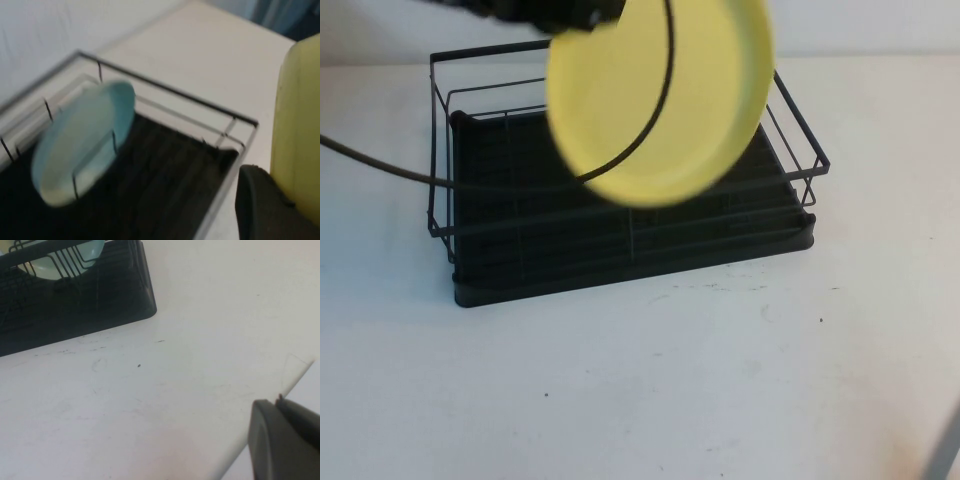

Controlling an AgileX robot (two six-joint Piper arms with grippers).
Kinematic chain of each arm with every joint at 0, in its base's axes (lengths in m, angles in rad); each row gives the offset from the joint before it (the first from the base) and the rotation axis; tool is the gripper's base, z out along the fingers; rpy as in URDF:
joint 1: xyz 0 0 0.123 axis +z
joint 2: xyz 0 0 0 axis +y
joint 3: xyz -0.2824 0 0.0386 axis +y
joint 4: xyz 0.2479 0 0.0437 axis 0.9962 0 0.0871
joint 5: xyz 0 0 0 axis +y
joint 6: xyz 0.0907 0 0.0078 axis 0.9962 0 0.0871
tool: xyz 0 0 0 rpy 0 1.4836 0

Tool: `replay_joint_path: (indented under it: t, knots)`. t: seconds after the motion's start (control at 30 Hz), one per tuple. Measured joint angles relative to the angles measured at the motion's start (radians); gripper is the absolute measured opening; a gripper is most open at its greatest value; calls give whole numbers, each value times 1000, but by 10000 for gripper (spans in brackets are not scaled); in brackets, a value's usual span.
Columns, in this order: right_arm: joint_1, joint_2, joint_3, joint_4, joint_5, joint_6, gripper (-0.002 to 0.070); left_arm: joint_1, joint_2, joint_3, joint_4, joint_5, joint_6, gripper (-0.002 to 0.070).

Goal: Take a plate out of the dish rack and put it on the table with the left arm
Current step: Place the plate from the table

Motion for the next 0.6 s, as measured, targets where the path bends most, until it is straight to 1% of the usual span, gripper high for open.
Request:
replay_joint_path:
  t: [0.1,0.17,0.27,0.37,0.5,0.6]
  knots:
    - [0,0,0,0,0,0,-20,71,19,0,-13,222,-84,73]
    - [0,0,0,0,0,0,-20,101,32,25,-50,271,-127,72]
    - [0,0,0,0,0,0,-20,123,32,119,-98,283,-143,73]
    - [0,0,0,1,0,0,-20,125,13,292,-128,281,-117,72]
    - [0,0,0,1,0,0,-20,125,-42,592,-201,272,1,72]
    - [0,0,0,1,0,0,-20,125,-79,801,-271,201,82,72]
